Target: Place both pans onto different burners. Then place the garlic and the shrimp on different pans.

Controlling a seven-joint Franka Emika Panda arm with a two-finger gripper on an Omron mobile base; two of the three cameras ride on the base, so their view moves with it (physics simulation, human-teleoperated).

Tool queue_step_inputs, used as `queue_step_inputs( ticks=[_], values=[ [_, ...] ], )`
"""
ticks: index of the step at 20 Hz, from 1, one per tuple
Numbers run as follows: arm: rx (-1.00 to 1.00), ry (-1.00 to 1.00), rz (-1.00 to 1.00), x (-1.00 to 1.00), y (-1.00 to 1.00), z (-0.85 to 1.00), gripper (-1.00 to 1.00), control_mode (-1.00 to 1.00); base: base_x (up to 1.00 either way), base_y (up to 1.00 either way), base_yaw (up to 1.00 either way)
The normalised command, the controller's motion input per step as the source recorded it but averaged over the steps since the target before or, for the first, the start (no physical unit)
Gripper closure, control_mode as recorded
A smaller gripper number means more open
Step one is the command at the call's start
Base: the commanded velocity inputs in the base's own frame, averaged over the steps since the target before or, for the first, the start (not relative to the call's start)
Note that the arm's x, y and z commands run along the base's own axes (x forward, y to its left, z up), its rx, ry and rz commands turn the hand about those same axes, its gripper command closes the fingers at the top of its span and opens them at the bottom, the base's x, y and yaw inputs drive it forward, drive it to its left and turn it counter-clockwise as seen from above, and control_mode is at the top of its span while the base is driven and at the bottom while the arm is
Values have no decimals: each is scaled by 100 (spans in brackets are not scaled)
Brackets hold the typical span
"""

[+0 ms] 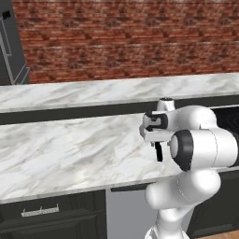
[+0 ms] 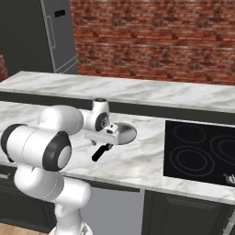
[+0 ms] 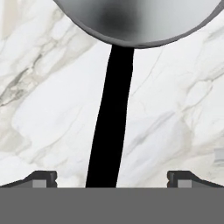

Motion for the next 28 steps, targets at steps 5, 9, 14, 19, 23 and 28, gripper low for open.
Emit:
queue_step_inputs(
  ticks=[5, 9, 14, 19, 23, 28],
  values=[
    [0, 0, 0, 0, 0, -16, -100, -100, 0, 0, 0],
    [0, 0, 0, 0, 0, -17, -100, -100, 0, 0, 0],
    [0, 0, 0, 0, 0, -21, -100, -100, 0, 0, 0],
    [0, 0, 0, 0, 0, -16, -100, -100, 0, 0, 0],
    [0, 0, 0, 0, 0, -11, 100, -100, 0, 0, 0],
    [0, 6, 0, 5, -1, 6, 100, -100, 0, 0, 0]
  ],
)
